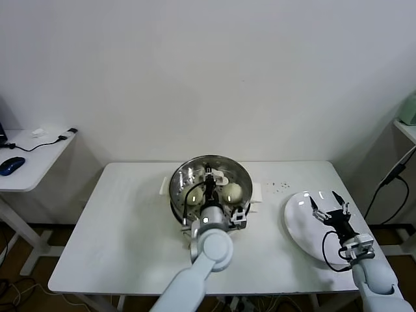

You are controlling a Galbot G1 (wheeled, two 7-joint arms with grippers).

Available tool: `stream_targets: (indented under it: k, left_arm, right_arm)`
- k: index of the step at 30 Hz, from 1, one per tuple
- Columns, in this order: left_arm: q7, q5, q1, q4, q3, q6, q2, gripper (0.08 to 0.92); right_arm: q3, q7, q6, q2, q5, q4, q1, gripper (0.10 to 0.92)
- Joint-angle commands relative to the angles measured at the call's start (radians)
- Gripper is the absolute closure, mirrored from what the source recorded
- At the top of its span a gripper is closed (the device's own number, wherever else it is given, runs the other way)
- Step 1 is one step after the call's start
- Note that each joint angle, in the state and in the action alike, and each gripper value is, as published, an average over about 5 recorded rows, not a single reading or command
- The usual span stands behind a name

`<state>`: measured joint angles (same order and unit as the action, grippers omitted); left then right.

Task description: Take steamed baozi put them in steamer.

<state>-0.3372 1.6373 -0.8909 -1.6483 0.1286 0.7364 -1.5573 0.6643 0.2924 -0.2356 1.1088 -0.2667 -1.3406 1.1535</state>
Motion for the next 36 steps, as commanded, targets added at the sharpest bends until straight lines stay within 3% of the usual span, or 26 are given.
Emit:
stream_targets:
  k: [1,11,17,22,28,30,33,36]
  left_arm:
    - [-0.068,-0.006,-0.021,-0.115,0.014,0.024,0.030,0.714]
    - [-0.099,-0.025,-0.096,-0.292,0.021,0.026,0.102,0.420]
    - [-0.057,-0.107,-0.175,-0.416,0.005,0.022,0.159,0.249]
    - [0.067,-0.261,-0.250,-0.528,-0.039,-0.004,0.218,0.182]
    - [0.419,-0.629,-0.365,-0.570,-0.214,-0.159,0.329,0.177]
    - [0.499,-0.784,-0.415,-0.574,-0.297,-0.225,0.360,0.177]
    - [0.542,-1.025,-0.506,-0.577,-0.477,-0.366,0.359,0.177]
    - [0.492,-1.289,-0.596,-0.574,-0.669,-0.523,0.314,0.177]
  right_arm:
    - [0.004,0.001,0.001,-0.002,-0.001,0.001,-0.001,0.203]
    - [0.007,0.001,0.006,0.000,0.000,0.001,-0.003,0.203]
    - [0.013,-0.009,0.029,-0.001,0.007,-0.008,-0.002,0.203]
    - [0.018,-0.014,0.069,-0.002,0.017,-0.037,0.010,0.203]
    - [0.030,-0.030,0.152,-0.001,0.052,-0.111,0.038,0.203]
    - [0.034,-0.032,0.153,0.002,0.038,-0.127,0.046,0.203]
    - [0.040,-0.034,0.152,0.009,0.023,-0.151,0.054,0.203]
    - [0.043,-0.039,0.149,0.020,0.034,-0.182,0.068,0.203]
